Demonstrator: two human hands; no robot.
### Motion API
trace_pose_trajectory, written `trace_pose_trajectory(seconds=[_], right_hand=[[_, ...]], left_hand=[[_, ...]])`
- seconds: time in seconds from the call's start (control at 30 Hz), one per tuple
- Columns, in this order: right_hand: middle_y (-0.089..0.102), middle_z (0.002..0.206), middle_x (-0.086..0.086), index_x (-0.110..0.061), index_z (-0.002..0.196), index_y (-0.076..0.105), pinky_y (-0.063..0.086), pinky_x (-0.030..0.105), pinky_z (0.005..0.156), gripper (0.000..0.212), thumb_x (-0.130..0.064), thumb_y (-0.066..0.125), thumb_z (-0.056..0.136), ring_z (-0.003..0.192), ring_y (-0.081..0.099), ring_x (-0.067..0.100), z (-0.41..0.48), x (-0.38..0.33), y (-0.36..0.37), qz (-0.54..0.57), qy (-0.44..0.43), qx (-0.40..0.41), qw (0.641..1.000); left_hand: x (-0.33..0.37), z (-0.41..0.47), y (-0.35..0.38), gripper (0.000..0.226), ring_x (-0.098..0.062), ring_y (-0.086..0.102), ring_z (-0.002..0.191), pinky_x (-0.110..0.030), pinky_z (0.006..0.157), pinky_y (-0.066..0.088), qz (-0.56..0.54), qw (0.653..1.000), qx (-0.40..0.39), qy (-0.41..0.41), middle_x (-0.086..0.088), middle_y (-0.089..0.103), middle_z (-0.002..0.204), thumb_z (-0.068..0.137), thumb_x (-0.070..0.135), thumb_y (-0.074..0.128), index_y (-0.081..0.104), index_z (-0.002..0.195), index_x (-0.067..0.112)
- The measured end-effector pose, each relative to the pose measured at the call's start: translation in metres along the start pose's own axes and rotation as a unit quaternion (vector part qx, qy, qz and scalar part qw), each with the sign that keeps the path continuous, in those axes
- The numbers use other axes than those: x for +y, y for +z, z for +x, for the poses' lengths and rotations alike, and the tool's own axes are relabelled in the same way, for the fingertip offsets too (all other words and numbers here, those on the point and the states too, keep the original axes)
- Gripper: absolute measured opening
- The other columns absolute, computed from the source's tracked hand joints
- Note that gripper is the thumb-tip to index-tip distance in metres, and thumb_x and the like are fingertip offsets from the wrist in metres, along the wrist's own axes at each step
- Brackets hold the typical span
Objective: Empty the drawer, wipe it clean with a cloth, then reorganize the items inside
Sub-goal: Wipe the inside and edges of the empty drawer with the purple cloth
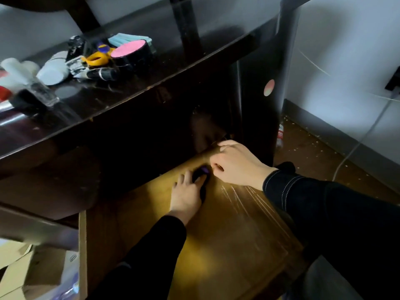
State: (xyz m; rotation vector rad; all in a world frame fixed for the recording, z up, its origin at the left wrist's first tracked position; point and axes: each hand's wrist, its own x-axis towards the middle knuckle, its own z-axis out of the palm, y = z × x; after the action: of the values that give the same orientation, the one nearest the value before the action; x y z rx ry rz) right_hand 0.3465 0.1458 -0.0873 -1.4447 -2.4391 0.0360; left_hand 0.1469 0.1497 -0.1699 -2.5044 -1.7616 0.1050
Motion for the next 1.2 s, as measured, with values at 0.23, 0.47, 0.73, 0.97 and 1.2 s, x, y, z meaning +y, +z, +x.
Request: trace_pose_trajectory(seconds=[0.23,0.47,0.73,0.97,1.2], right_hand=[[0.056,0.119,-0.001,-0.017,0.111,0.069,0.045,0.037,0.096,0.023,-0.021,0.059,0.090,0.112,0.050,0.020,-0.031,0.000,-0.004,-0.036,0.008,0.055,0.998],[0.034,0.139,-0.001,-0.017,0.132,0.052,0.049,0.024,0.064,0.038,-0.018,0.058,0.094,0.093,0.054,0.013,-0.033,-0.002,-0.006,0.066,0.171,0.053,0.982],[0.038,0.137,0.000,-0.019,0.134,0.049,0.032,0.015,0.052,0.035,-0.015,0.050,0.099,0.068,0.049,0.008,-0.033,0.002,0.000,0.074,0.169,0.063,0.981],[0.041,0.135,0.001,-0.018,0.136,0.050,0.028,0.012,0.051,0.036,-0.014,0.050,0.099,0.062,0.049,0.005,-0.034,0.003,0.003,0.083,0.166,0.072,0.980],[0.039,0.139,-0.003,-0.024,0.132,0.049,0.044,0.016,0.059,0.032,-0.018,0.051,0.100,0.076,0.063,0.011,-0.033,0.006,0.002,0.092,0.166,0.061,0.980]], left_hand=[[-0.012,-0.089,0.001,0.051,-0.030,0.044,0.116,-0.042,0.095,0.044,-0.019,0.993,-0.048,0.111,-0.006,0.041,0.131,0.101,0.042,0.038,0.031,0.152,0.042],[-0.027,-0.022,0.000,0.050,-0.035,0.049,0.111,-0.044,0.087,0.050,-0.041,0.999,0.001,0.005,-0.011,0.048,0.126,0.098,0.035,0.051,0.044,0.148,0.034],[0.000,0.025,0.001,0.053,-0.037,0.043,0.126,-0.044,0.098,0.043,-0.024,0.997,0.010,-0.078,-0.012,0.041,0.142,0.099,0.036,0.046,0.038,0.151,0.033],[-0.003,-0.048,0.007,0.051,-0.030,0.052,0.105,-0.043,0.081,0.053,-0.039,0.989,0.022,0.139,-0.009,0.047,0.124,0.097,0.040,0.050,0.044,0.147,0.033],[-0.005,0.049,-0.002,0.046,-0.029,0.059,0.111,-0.032,0.085,0.050,-0.083,0.992,0.043,-0.080,-0.004,0.061,0.129,0.094,0.021,0.050,0.055,0.140,0.031]])
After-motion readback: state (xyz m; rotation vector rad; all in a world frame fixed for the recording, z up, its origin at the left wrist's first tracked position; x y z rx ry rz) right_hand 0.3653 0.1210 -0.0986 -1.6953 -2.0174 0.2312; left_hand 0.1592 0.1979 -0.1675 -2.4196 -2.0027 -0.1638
